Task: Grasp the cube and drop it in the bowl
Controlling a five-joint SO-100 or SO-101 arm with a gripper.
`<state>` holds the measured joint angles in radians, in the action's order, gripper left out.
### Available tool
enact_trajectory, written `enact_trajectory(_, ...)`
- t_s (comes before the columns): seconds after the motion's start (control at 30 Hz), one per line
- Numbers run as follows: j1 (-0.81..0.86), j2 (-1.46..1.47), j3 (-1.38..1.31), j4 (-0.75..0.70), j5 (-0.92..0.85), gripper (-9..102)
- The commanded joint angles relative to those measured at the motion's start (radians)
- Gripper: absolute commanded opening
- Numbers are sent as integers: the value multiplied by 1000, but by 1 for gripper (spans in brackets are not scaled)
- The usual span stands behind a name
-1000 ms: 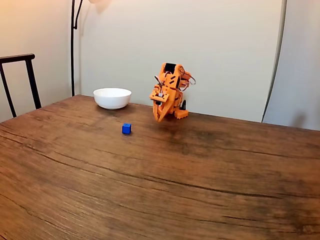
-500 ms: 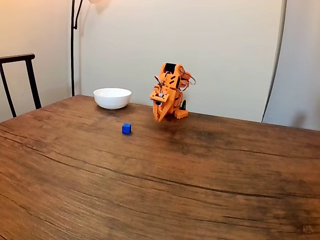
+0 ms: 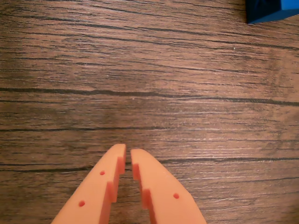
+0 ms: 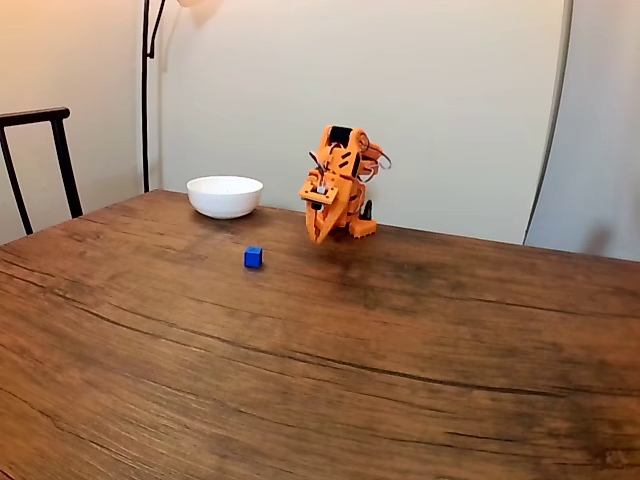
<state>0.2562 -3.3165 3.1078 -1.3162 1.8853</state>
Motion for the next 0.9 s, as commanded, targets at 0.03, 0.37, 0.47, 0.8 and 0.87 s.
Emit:
enact_trajectory(0.03, -2, 12, 5, -52, -5, 0)
enact_trajectory(0.37, -2, 12, 5, -52, -5, 0)
enact_trajectory(0.47, -2, 12, 5, -52, -5, 0)
enact_trajectory(0.8, -2, -2, 3, -48, -17, 0)
enact_trajectory(0.87, -12, -2, 3, -41, -17, 0)
